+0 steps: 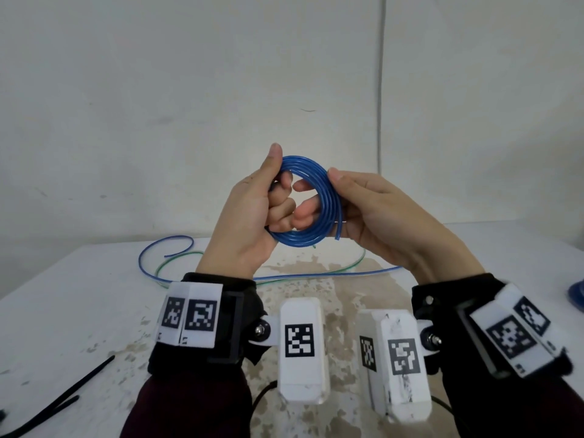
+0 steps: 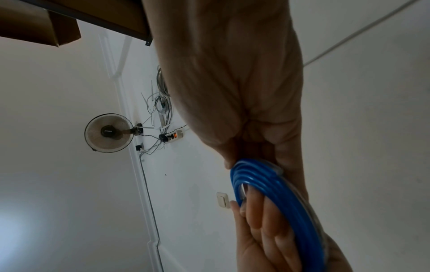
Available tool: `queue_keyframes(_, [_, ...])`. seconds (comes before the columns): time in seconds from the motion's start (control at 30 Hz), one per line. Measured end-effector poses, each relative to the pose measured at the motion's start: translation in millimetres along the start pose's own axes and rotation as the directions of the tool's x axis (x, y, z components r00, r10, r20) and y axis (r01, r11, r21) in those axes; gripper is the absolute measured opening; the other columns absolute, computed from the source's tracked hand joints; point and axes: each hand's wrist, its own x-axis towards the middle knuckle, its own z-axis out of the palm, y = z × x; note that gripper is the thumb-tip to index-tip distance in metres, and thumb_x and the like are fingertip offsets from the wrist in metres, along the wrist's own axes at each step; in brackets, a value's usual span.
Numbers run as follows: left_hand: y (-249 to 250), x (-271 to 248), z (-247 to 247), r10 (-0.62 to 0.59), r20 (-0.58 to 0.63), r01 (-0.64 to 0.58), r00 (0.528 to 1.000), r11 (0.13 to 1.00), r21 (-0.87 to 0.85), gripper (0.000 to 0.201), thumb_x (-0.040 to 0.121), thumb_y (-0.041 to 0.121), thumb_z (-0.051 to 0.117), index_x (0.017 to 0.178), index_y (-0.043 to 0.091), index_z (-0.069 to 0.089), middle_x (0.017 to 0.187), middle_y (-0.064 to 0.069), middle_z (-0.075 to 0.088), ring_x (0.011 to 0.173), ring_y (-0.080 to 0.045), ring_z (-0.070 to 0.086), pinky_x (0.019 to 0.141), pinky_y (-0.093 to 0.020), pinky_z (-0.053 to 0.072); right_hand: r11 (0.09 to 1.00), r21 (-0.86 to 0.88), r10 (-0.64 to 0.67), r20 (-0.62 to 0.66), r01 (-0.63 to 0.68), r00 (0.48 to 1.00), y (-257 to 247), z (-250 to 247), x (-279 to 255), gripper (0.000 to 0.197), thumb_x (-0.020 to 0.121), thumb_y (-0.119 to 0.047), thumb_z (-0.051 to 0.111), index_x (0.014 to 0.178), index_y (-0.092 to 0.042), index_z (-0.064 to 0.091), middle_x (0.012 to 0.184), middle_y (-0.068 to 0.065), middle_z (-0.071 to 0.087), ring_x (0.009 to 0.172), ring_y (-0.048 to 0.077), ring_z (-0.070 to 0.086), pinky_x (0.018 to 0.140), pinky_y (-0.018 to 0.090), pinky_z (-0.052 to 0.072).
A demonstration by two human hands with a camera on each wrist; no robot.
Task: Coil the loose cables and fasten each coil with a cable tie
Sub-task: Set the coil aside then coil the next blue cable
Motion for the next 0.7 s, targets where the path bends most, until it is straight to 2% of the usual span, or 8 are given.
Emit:
queue_keyframes(0.1, [0,1,-2,-0.013,0.014,0.013,1.0,0.999,-0.04,0.048,0.095,0.045,0.047,0.057,0.017,0.045,0.043,0.008,0.014,0.036,-0.007,0.013,0.043,-0.021,0.014,1.0,0.008,-0.018,0.028,0.018,0.999,1,1,0,0.039,0.104,-0.024,0.028,0.112,-0.009,0.063,0.084,0.01,0.073,0.082,0.021,0.07,0.084,0.037,0.057])
queue_keyframes(0.27, [1,1,-1,-0.054,0.055,0.06,0.997,0.993,-0.105,0.048,0.095,0.045,0.048,0.055,0.018,0.046,0.04,0.01,0.018,0.034,-0.006,0.015,0.043,-0.02,0.013,0.998,-0.025,-0.055,0.056,0.056,0.997,0,-3,-3,0.039,0.104,-0.021,0.027,0.117,-0.005,0.06,0.086,0.013,0.073,0.085,0.025,0.07,0.085,0.039,0.057])
queue_keyframes(0.37, [1,2,-3,-0.035,0.026,0.037,0.999,0.996,-0.083,0.048,0.095,0.045,0.048,0.056,0.017,0.047,0.042,0.009,0.016,0.035,-0.007,0.014,0.045,-0.022,0.012,0.999,-0.001,-0.035,0.053,0.035,0.998,0,0,-2,0.04,0.104,-0.022,0.027,0.11,-0.005,0.062,0.087,0.014,0.073,0.087,0.025,0.07,0.089,0.039,0.055])
queue_keyframes(0.43, [2,2,-5,-0.025,0.012,0.027,1.0,0.992,-0.12,0.047,0.095,0.045,0.048,0.058,0.016,0.046,0.043,0.008,0.015,0.035,-0.007,0.013,0.043,-0.021,0.013,0.998,0.051,-0.027,0.052,0.024,0.998,3,4,0,0.04,0.104,-0.023,0.027,0.102,-0.005,0.063,0.079,0.01,0.07,0.082,0.024,0.068,0.085,0.034,0.055])
queue_keyframes(0.5, [3,3,-6,-0.033,0.049,0.041,0.998,0.985,-0.17,0.045,0.097,0.041,0.045,0.061,0.015,0.045,0.042,0.008,0.016,0.033,-0.006,0.015,0.039,-0.019,0.017,0.995,0.099,-0.033,0.037,0.029,0.999,4,8,3,0.039,0.104,-0.023,0.026,0.093,-0.004,0.059,0.063,0.002,0.056,0.067,0.021,0.058,0.073,0.027,0.051])
queue_keyframes(0.57, [5,2,-8,-0.067,0.148,0.096,0.987,0.976,-0.195,0.044,0.097,0.038,0.042,0.06,0.015,0.043,0.04,0.007,0.019,0.032,-0.007,0.018,0.04,-0.019,0.025,0.994,0.101,-0.042,0.0,0.042,0.999,2,8,4,0.038,0.105,-0.023,0.025,0.086,-0.005,0.054,0.057,-0.001,0.039,0.058,0.017,0.042,0.063,0.022,0.041])
queue_keyframes(0.6, [7,2,-10,-0.091,0.197,0.125,0.976,0.978,-0.169,0.043,0.095,0.037,0.043,0.058,0.015,0.043,0.04,0.006,0.021,0.032,-0.008,0.02,0.042,-0.021,0.033,0.996,0.078,-0.044,-0.013,0.045,0.999,1,7,3,0.038,0.105,-0.023,0.026,0.085,-0.005,0.053,0.057,-0.002,0.034,0.056,0.016,0.036,0.063,0.022,0.038])
queue_keyframes(0.7, [12,-2,-17,-0.14,0.283,0.118,0.949,0.988,0.095,0.036,0.086,0.039,0.048,0.062,0.012,0.046,0.043,0.004,0.028,0.036,-0.012,0.035,0.056,-0.027,0.05,1.0,0.003,-0.014,-0.009,0.014,1.0,-4,3,-1,0.038,0.104,-0.024,0.027,0.083,-0.005,0.052,0.055,-0.003,0.029,0.053,0.014,0.029,0.063,0.022,0.036])
